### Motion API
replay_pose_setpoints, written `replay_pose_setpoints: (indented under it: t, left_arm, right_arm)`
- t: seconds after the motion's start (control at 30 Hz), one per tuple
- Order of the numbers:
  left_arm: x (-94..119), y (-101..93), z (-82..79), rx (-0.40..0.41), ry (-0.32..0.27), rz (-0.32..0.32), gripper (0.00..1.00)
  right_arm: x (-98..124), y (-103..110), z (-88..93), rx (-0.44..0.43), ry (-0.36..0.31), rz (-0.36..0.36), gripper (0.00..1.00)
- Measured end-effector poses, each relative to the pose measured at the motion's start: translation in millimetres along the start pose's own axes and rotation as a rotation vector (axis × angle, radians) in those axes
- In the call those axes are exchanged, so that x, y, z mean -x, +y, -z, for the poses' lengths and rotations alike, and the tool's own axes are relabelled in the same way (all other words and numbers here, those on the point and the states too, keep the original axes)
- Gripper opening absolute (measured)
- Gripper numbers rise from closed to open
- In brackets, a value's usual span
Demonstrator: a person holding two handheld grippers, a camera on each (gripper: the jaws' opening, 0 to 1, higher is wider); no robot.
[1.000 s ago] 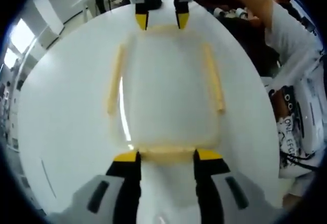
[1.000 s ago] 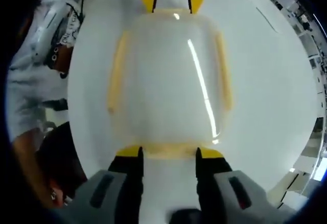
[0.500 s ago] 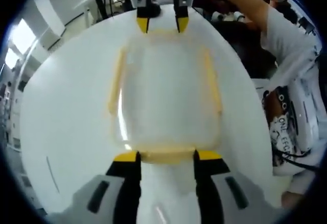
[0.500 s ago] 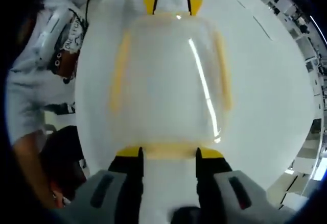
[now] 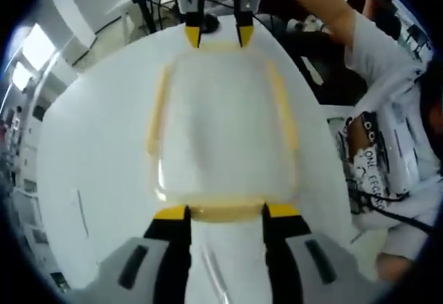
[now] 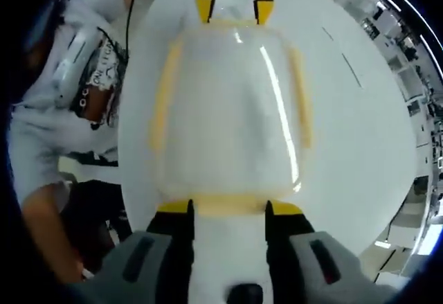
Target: Snap each plastic latch of the storage box into its locked position after aligning the lid with the box until every specified latch is closed and the lid sits flush.
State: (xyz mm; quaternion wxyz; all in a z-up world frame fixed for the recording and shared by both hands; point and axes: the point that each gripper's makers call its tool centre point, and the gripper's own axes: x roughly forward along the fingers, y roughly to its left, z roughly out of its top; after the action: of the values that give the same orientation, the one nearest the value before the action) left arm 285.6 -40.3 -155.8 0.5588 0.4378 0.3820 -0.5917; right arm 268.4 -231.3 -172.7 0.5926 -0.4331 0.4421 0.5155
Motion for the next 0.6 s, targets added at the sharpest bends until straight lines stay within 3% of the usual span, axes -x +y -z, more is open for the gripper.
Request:
replay_pose_setpoints:
  t: [0.33, 0.6]
  left_arm:
    - [30.3, -13.7, 34.0, 0.053, -0.013, -0.019, 0.40]
    - [47.2, -24.6, 68.5, 0.113, -0.017, -0.027, 0.40]
  right_arm:
    - [16.9, 1.8, -47.2, 0.054, -0.010, 0.001, 0.40]
    - [8.4, 2.4, -86.2, 0.101, -0.013, -0.019, 0.40]
